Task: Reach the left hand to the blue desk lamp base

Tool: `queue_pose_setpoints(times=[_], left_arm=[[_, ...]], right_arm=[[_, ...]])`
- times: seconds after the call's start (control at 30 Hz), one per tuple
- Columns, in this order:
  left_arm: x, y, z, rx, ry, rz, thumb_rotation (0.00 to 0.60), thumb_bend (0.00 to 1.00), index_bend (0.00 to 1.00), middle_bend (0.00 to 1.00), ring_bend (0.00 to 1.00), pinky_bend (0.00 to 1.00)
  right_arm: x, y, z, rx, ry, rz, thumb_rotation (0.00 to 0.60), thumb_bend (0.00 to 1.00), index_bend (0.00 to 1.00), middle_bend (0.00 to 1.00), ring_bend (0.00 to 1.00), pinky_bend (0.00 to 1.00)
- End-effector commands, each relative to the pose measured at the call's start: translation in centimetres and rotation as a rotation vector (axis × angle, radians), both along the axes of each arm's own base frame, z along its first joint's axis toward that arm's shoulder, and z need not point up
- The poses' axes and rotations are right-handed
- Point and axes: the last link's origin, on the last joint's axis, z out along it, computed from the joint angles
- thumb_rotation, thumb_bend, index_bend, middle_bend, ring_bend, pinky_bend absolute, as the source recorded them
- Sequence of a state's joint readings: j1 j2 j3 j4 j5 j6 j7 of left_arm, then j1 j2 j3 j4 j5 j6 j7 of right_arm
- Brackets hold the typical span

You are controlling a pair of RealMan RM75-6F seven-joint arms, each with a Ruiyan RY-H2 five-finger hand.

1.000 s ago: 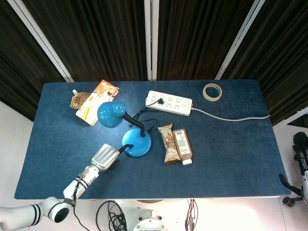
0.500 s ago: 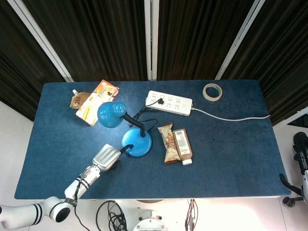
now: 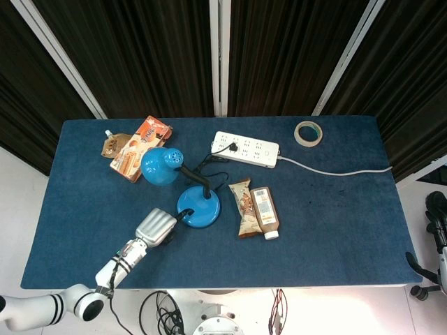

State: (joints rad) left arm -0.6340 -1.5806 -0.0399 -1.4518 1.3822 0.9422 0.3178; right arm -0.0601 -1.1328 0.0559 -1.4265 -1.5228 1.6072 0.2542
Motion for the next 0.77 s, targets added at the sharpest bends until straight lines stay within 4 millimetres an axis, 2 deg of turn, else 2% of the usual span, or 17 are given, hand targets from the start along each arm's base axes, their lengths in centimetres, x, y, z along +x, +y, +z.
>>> queue_pose_setpoints(times=[0.03,0.2,0.3,0.33,0.4,0.47,0.5,0.53,0.63,0.7,0.77], left_arm=[[-0.1,-0.2,1.3,0.039,-0.005,-0.007,0.6,0.48,0.11,0.85,0.82,0.85],[-2.0,-1.4,5.0,0.132,-0.01,0.043,0.6,0.46,0.11,0.85,0.82,0.85],[-4.2,-2.5,8.1,0.232,-0.027,0.106,0.6,0.34,0.14,0.83,0.8,0.84],[-4.9,-2.8,9.2,0.271,-0.034,0.125,0.6,0.27,0.17,0.8,0.79,0.82],[-6.6,-3.6,11.6,0.361,-0.05,0.16,0.6,0.21,0.21,0.75,0.74,0.79],[-7.9,-4.2,13.6,0.43,-0.08,0.178,0.6,0.18,0.24,0.65,0.61,0.73],[-8.6,-4.7,14.7,0.462,-0.105,0.19,0.6,0.17,0.25,0.55,0.5,0.66],[-9.1,-5.1,15.4,0.477,-0.124,0.195,0.6,0.15,0.25,0.43,0.36,0.56],[-10.1,-6.4,17.3,0.496,-0.143,0.2,0.6,0.08,0.21,0.19,0.1,0.31],[-10.4,-7.1,17.9,0.464,-0.148,0.213,0.599,0.02,0.17,0.1,0.03,0.19],[-10.5,-7.5,18.2,0.438,-0.164,0.219,0.566,0.0,0.15,0.06,0.0,0.15]], right_arm=[[0.0,0.0,0.1,-0.002,-0.002,0.003,0.6,0.2,0.0,0.0,0.0,0.0],[0.1,-0.1,0.1,-0.002,-0.004,0.008,0.6,0.2,0.0,0.0,0.0,0.0],[0.3,-0.1,0.1,-0.002,-0.004,0.012,0.6,0.2,0.0,0.0,0.0,0.0],[0.3,-0.1,0.1,-0.003,-0.004,0.014,0.6,0.2,0.0,0.0,0.0,0.0],[0.5,0.0,0.1,-0.005,-0.003,0.018,0.6,0.2,0.0,0.0,0.0,0.0],[0.6,0.0,0.1,-0.005,0.001,0.022,0.6,0.2,0.0,0.0,0.0,0.0],[0.7,0.0,0.1,-0.006,0.005,0.025,0.6,0.2,0.0,0.0,0.0,0.0],[0.8,0.0,0.1,-0.007,0.008,0.028,0.6,0.2,0.0,0.0,0.0,0.0],[1.2,0.0,0.0,-0.014,0.019,0.04,0.6,0.2,0.0,0.0,0.0,0.0],[1.4,0.0,-0.1,-0.007,0.031,0.048,0.6,0.2,0.0,0.0,0.0,0.0],[1.6,0.0,-0.3,0.001,0.039,0.056,0.6,0.2,0.0,0.0,0.0,0.0]])
